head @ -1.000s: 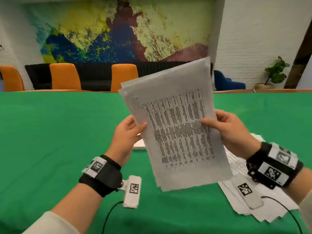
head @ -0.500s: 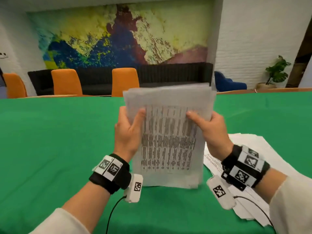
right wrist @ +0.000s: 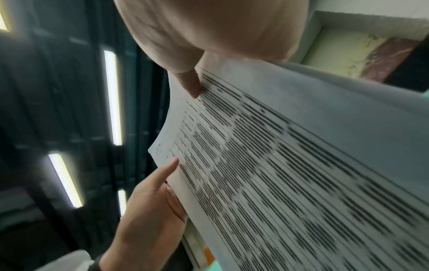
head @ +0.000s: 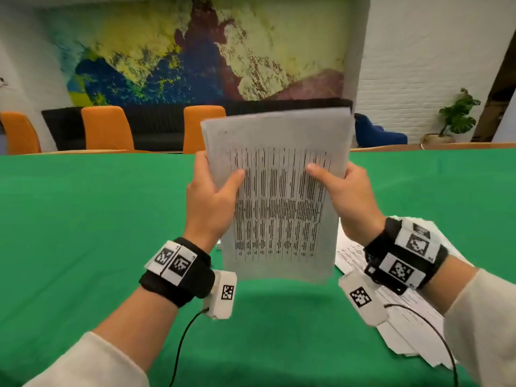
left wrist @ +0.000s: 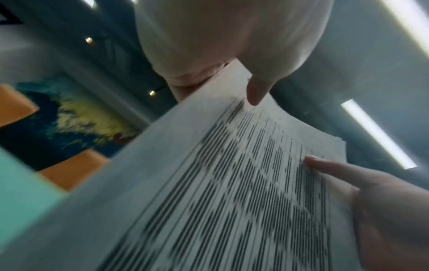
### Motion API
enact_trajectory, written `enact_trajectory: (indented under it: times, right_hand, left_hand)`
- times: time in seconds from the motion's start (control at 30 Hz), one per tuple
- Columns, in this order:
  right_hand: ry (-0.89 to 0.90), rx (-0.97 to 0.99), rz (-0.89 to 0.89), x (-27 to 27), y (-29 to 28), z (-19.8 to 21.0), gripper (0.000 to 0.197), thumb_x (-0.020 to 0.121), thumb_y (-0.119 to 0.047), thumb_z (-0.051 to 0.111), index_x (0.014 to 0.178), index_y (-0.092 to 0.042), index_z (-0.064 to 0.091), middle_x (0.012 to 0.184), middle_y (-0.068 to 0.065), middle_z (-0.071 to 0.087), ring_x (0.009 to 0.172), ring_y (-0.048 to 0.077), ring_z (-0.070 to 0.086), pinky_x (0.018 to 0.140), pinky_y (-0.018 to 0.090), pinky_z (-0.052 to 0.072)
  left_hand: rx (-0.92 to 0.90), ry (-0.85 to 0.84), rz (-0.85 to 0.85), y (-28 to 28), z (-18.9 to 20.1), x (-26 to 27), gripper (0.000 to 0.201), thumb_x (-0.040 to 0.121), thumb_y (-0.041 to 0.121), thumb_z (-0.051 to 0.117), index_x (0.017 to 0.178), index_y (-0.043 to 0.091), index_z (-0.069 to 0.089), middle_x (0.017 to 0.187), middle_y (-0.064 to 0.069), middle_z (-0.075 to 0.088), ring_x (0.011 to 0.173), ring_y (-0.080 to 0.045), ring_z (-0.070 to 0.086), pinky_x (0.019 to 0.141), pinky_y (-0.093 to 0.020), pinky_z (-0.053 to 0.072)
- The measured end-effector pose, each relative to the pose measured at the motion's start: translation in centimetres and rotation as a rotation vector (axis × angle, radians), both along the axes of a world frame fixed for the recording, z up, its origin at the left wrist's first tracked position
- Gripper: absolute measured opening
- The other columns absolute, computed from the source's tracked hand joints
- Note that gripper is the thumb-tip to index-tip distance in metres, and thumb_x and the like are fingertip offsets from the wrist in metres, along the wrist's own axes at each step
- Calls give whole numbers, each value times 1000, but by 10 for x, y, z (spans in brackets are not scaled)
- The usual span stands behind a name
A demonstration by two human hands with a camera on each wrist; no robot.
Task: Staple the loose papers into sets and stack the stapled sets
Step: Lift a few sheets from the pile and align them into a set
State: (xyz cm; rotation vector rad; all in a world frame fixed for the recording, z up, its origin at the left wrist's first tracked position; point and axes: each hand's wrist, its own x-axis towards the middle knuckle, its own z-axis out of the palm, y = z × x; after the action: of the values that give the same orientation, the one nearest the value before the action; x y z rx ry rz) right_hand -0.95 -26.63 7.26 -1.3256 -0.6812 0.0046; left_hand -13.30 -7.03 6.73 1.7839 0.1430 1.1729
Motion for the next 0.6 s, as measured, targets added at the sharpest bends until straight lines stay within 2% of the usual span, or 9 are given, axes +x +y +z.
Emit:
enact_trajectory:
  times: [0.07,0.13,0.3,0.37,0.47,0.53,0.6]
  right_hand:
    - [-6,-68,-16,-5,-1,-31,15,99,-17,67,110,-24,73,105,-5,80,96,14,76,88,42,63]
    - [-22,-77,-41,-11,1,-47,20,98,-16,68,113,-28,72,108,-12,79,100,9,75,90,37,61]
    - [56,108,-10,-6,3,-9,15,97,-11,67,109,-18,73,107,2,80,98,21,77,81,37,64]
    - [98,145,31,-3,1,2,14,98,-11,67,109,-16,73,108,5,80,100,25,77,84,40,64]
    - [123,54,39,-1,-3,-20,16,97,-15,68,112,-15,73,109,7,79,101,27,76,90,48,62]
    - [170,-48,63,-2,-3,-44,24,95,-18,70,118,-11,72,111,8,79,102,29,76,95,56,59]
    - [224,-91,71,-4,-1,-53,25,95,-17,71,119,-9,72,111,9,79,101,30,76,97,59,57]
  left_hand:
    - [-79,83,-44,-2,-29,-3,25,97,15,71,117,19,56,111,7,75,100,-7,74,92,-45,62]
    - [-124,96,-69,-3,-40,-3,25,97,12,70,116,23,58,113,6,75,103,-11,74,96,-50,60]
    - [-133,31,-105,5,8,5,25,90,25,67,113,23,58,114,2,75,104,-17,74,92,-50,61]
    - [-128,25,-122,8,15,6,25,89,24,67,112,21,57,114,2,75,104,-16,74,89,-45,62]
    - [-228,57,-174,7,-11,1,24,98,9,63,120,15,57,116,-2,75,105,-19,74,88,-40,62]
    - [-282,108,-196,4,-38,-2,23,100,3,59,120,14,58,115,-3,76,107,-23,74,91,-43,61]
    - [-289,128,-186,0,-49,-3,25,99,2,58,118,18,61,115,0,76,108,-21,73,96,-47,59]
